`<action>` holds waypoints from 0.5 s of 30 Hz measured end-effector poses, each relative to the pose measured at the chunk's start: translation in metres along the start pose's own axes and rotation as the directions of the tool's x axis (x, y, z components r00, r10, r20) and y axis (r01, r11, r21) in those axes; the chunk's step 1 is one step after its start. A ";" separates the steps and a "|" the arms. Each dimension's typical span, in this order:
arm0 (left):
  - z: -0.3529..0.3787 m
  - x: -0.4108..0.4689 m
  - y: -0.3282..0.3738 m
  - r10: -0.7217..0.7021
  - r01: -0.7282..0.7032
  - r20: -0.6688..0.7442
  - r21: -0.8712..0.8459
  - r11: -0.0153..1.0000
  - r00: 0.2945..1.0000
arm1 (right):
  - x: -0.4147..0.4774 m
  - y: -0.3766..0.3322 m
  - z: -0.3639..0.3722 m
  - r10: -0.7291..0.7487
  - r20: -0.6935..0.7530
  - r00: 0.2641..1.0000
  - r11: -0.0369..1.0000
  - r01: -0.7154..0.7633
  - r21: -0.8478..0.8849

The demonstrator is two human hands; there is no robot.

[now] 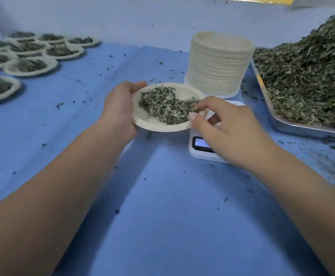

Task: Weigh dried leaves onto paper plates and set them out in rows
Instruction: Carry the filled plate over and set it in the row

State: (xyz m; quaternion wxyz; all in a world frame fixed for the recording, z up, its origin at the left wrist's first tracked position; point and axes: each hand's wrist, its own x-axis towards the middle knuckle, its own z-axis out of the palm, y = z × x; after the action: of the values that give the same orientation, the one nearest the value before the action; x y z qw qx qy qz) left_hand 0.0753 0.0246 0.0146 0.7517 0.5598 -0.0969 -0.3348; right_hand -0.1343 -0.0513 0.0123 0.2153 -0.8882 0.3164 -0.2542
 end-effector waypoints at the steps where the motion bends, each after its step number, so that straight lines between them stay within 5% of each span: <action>1: -0.018 -0.005 0.008 0.016 -0.016 -0.031 0.001 1.000 0.999 | 0.000 -0.011 0.007 -0.031 0.059 0.998 0.999 0.030 0.011; 7: -0.133 -0.047 0.043 0.108 -0.114 -0.288 -0.005 0.993 0.952 | -0.001 -0.092 0.067 -0.308 0.392 0.867 0.950 0.302 0.080; 15: -0.281 -0.114 0.073 0.197 -0.201 -0.629 0.065 0.977 0.752 | -0.007 -0.209 0.149 -0.550 0.436 0.713 0.835 0.486 0.258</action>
State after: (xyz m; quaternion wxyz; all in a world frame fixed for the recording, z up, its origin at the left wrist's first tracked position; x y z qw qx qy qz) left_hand 0.1639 0.3239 0.0068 0.7737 0.6235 0.1030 -0.0460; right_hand 0.0434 0.1342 0.0075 0.2633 -0.9603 -0.0277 -0.0883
